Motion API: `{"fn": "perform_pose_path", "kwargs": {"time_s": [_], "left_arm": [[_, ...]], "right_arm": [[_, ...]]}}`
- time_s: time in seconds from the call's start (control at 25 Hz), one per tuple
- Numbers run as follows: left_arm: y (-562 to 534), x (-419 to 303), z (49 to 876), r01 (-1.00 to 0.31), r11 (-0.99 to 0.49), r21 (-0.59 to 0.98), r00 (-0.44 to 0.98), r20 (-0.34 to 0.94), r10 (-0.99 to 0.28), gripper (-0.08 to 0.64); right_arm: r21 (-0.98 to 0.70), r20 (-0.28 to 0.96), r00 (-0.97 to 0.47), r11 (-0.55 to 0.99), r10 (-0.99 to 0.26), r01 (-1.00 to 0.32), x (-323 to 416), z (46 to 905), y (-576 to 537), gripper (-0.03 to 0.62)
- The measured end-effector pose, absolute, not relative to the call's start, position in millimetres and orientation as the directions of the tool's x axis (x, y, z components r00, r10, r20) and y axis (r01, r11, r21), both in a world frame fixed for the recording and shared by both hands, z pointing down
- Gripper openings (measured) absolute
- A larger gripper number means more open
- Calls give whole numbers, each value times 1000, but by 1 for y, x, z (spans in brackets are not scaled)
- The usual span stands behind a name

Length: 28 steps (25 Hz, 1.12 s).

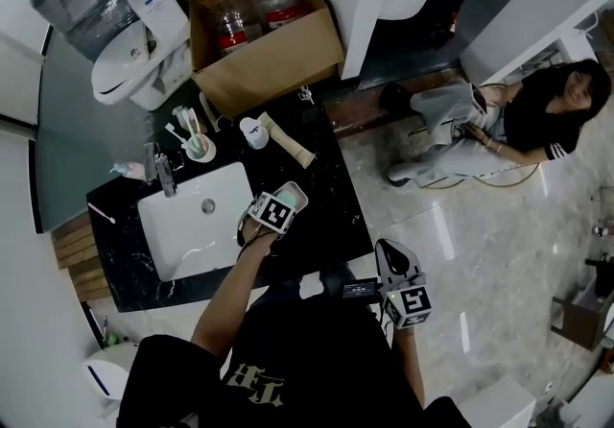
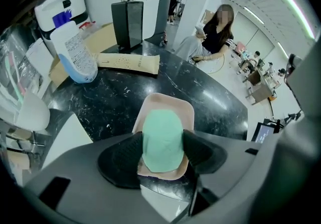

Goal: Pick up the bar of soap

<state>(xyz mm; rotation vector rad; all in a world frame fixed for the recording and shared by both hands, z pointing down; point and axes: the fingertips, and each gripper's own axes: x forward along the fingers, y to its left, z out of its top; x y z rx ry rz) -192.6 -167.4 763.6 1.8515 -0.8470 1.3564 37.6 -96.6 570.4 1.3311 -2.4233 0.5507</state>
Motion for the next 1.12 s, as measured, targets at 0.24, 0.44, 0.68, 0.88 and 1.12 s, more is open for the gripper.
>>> {"fn": "perform_pose_path", "kwargs": {"time_s": [0.24, 0.44, 0.68, 0.88, 1.12], "left_arm": [[-166, -188, 768, -804, -567, 179, 199, 980, 27, 264], [-171, -182, 772, -807, -549, 217, 199, 976, 93, 262], [-173, -179, 766, -734, -647, 206, 243, 969, 33, 262], [-171, -184, 768, -637, -760, 127, 149, 988, 40, 264], [-173, -183, 770, -628, -770, 112, 107, 993, 57, 264]], "right_arm": [[-188, 455, -516, 488, -726, -853, 39, 573, -100, 9], [-203, 433, -526, 490, -732, -848, 43, 571, -107, 9], [-201, 433, -512, 474, -742, -857, 52, 567, -112, 9], [-206, 451, -490, 447, -746, -870, 56, 568, -111, 9], [-211, 458, -494, 449, -739, -868, 46, 571, -110, 9]]}}
